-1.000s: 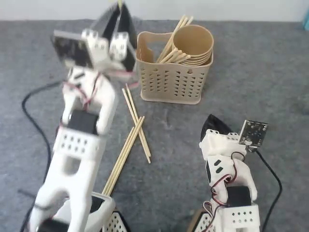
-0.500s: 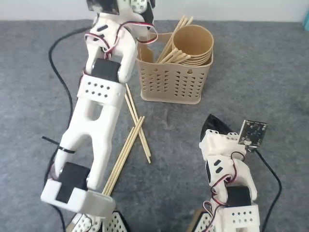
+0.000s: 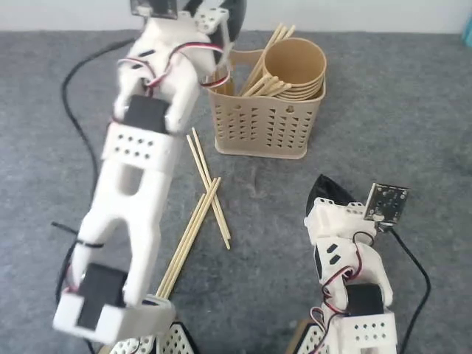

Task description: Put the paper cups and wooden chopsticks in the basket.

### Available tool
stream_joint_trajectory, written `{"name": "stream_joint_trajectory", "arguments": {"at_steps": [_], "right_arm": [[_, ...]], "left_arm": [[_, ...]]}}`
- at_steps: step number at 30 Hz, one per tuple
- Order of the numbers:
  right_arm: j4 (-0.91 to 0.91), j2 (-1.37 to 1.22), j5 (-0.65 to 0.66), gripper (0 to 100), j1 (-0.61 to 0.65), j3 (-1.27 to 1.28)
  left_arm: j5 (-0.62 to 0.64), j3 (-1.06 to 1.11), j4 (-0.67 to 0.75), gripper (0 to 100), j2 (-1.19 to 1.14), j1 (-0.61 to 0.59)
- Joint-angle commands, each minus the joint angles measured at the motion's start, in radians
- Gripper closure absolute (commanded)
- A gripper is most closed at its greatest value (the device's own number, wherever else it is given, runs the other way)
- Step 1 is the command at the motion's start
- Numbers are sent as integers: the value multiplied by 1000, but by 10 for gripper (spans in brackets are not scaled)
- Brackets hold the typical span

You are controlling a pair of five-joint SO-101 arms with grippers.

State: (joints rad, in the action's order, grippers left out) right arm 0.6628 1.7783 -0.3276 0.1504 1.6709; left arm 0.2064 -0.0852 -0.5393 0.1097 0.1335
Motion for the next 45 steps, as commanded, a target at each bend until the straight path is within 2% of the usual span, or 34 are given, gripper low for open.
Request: {"name": "stream_joint_trajectory", "arguments": {"at_steps": [1, 9, 12, 15, 21, 24, 28, 32, 36, 45], "right_arm": [[2, 35, 21, 987, 5, 14], [4, 35, 21, 986, 8, 14], [5, 35, 21, 986, 8, 14], [18, 35, 21, 986, 10, 14], [18, 35, 21, 986, 10, 14], [18, 35, 21, 986, 10, 14], [18, 35, 21, 986, 10, 14], [18, 35, 21, 986, 10, 14], [15, 35, 21, 986, 12, 14], [15, 35, 21, 986, 13, 14]], "left_arm": [[14, -4, -241, 839, 169, -52], [17, -2, -704, 926, 244, -163], [17, 70, -795, 983, 212, -203], [12, 231, -758, 988, 176, -212], [11, 604, -453, 988, 163, -160], [9, 733, -361, 987, 163, -97], [-21, 829, -354, 987, 166, -12], [-192, 938, -356, 987, 241, 23], [-307, 1058, -356, 985, 354, 14], [-342, 1221, -348, 972, 511, 23]]}}
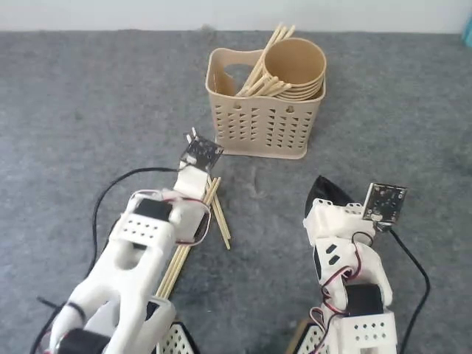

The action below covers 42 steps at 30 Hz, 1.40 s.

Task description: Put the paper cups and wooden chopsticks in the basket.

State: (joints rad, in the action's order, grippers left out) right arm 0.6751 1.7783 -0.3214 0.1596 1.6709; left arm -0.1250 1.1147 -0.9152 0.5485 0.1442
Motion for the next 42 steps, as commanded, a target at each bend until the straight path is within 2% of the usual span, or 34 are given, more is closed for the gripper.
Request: {"name": "stream_joint_trajectory", "arguments": {"at_steps": [1, 5, 8, 19, 30, 35, 42], "right_arm": [[4, 35, 15, 986, 4, 14], [4, 35, 28, 986, 4, 14], [5, 35, 57, 986, 4, 14], [21, 36, 58, 987, 4, 14], [27, 36, 58, 989, 33, 14], [42, 36, 58, 989, 33, 14], [42, 36, 58, 989, 33, 14]], "left_arm": [[-11, 28, 26, 949, 81, 12], [-11, 68, 21, 821, 98, 12], [-11, 90, 28, 771, 92, 12], [-11, 137, 28, 845, 91, 8], [-5, 124, 28, 860, -26, 9], [-8, 114, 21, 997, -40, 12], [-6, 114, 20, 986, -31, 12]]}}
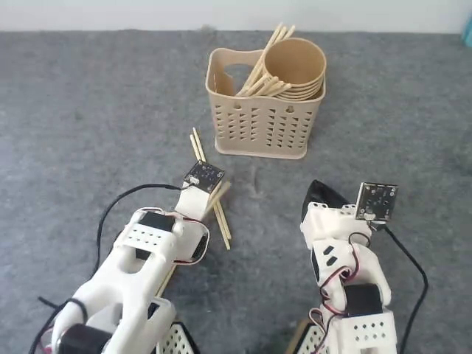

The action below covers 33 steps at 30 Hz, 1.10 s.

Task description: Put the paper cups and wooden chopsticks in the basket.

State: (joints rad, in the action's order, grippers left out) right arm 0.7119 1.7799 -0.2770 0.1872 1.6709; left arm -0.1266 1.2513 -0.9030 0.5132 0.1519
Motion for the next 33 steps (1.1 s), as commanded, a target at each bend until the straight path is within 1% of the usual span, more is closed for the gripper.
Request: {"name": "stream_joint_trajectory", "arguments": {"at_steps": [1, 7, 17, 25, 29, 33], "right_arm": [[5, 35, 14, 989, 5, 14], [7, 35, 14, 988, 5, 14], [2, 35, 18, 987, 5, 14], [-1, 35, 20, 987, 5, 14], [-1, 35, 20, 986, 5, 14], [-1, 35, 20, 986, 5, 14]], "left_arm": [[-5, -25, 8, 986, 5, 5], [-3, -73, 0, 986, 6, 3], [-3, -271, -144, 986, 6, -5], [-3, -371, -147, 986, 6, -12], [-3, -432, -141, 986, 6, -72], [-2, -507, -141, 986, 6, -164]]}}
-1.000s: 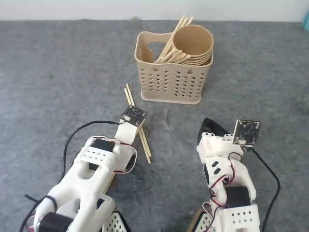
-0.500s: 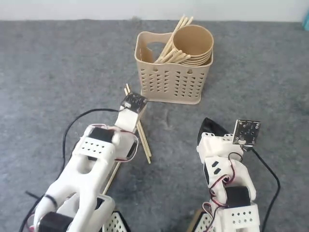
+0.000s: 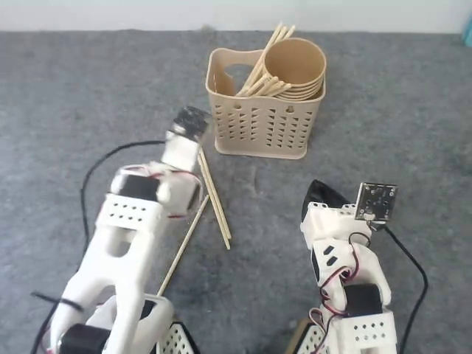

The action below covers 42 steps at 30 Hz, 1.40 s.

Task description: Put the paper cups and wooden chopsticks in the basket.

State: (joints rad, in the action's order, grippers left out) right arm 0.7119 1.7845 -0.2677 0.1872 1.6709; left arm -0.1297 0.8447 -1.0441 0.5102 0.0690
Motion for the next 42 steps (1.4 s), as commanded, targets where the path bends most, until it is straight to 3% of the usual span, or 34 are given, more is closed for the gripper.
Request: {"name": "stream_joint_trajectory", "arguments": {"at_steps": [1, 9, 16, 23, 26, 32, 34, 42], "right_arm": [[-1, 30, 11, 986, 5, 14], [-1, 30, 11, 986, 7, 14], [2, 30, 11, 986, 7, 14], [2, 30, 11, 986, 5, 14], [1, 30, 11, 986, 5, 14], [1, 30, 11, 986, 5, 14], [1, 30, 11, 986, 5, 14], [-1, 30, 11, 986, 2, 14]], "left_arm": [[2, -117, 0, 986, 9, -100], [229, -179, 101, 986, 9, -141], [384, -177, 327, 986, 9, -77], [448, -179, 582, 986, 9, -72], [479, -180, 720, 986, 9, -71], [502, -203, 1189, 987, 9, -9], [505, -265, 1287, 987, 8, 0], [503, -593, 1301, 987, -58, 109]]}}
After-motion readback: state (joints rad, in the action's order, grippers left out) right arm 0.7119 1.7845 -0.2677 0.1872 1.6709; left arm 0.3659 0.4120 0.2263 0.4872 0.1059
